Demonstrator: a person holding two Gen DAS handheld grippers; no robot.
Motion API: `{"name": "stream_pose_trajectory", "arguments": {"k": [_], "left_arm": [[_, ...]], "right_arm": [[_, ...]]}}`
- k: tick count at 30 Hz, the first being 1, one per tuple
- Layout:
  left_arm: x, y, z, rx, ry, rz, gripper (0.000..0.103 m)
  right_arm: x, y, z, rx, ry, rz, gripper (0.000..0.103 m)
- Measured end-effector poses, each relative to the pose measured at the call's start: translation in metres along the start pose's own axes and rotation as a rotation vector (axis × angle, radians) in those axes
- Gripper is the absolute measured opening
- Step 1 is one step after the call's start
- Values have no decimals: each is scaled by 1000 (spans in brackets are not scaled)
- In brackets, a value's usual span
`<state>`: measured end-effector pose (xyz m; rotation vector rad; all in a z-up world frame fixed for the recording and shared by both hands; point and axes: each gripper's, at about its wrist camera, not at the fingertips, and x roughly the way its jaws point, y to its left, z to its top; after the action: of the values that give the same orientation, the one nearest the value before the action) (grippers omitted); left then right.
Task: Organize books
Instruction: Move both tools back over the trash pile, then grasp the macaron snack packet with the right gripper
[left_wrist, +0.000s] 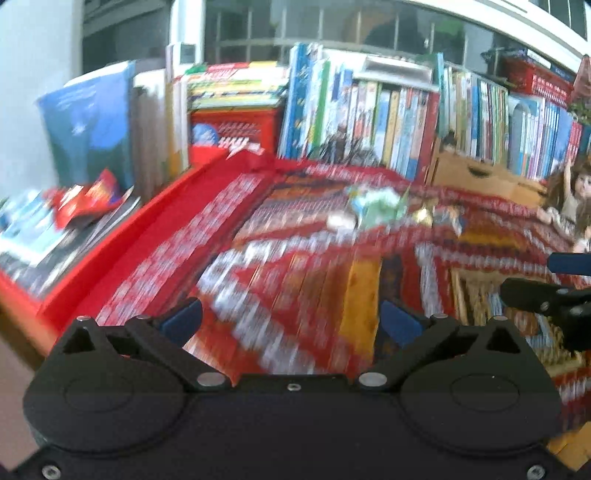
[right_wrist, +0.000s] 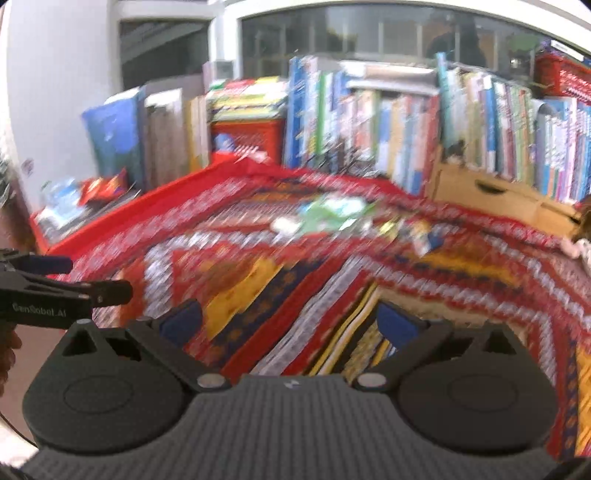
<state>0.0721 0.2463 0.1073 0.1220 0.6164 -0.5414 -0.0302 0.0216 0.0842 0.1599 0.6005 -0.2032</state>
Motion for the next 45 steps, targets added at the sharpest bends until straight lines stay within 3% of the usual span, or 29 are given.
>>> {"name": "stream_pose_trajectory", "arguments": {"k": [4, 8, 11, 15, 17, 19, 22, 24, 27, 31, 34, 36, 39, 45], "left_arm": [[48, -19, 45, 5, -34, -2, 103], [105, -28, 73, -38, -14, 1, 103], [151, -32, 83, -44, 21, 9, 103], [200, -41, 81, -14, 58, 27, 103], [220, -51, 76, 54, 75, 84, 103], [235, -59, 72, 94, 94, 118, 103], [250, -62, 65, 71, 120, 88, 103], [255, -63, 62, 67, 124, 75, 102], [260, -72, 58, 131, 114, 85, 101], [262, -78, 58, 164, 98, 76, 98], [268, -80, 62, 166, 103, 65, 87], [272, -80, 64, 160, 113, 51, 64], [272, -80, 66, 137, 119, 17, 45], [263, -85, 68, 101, 120, 35, 41]], "right_arm": [[20, -38, 40, 59, -43, 5, 103], [65, -71, 64, 48, -14, -88, 103], [112, -104, 65, 31, 46, -157, 103], [170, -142, 57, 13, 121, -140, 103], [196, -153, 51, -8, 160, -139, 103], [222, -158, 45, -60, 210, -141, 97], [241, -161, 38, -114, 205, -105, 93], [246, -160, 36, -130, 183, -89, 89], [244, -161, 35, -89, 156, -37, 66], [236, -157, 31, -109, 130, -11, 61], [224, -157, 29, -92, 127, 16, 61], [217, -158, 25, -79, 129, 30, 61], [207, -160, 20, -71, 136, 34, 62], [194, -169, 18, -18, 142, 28, 62]]}}
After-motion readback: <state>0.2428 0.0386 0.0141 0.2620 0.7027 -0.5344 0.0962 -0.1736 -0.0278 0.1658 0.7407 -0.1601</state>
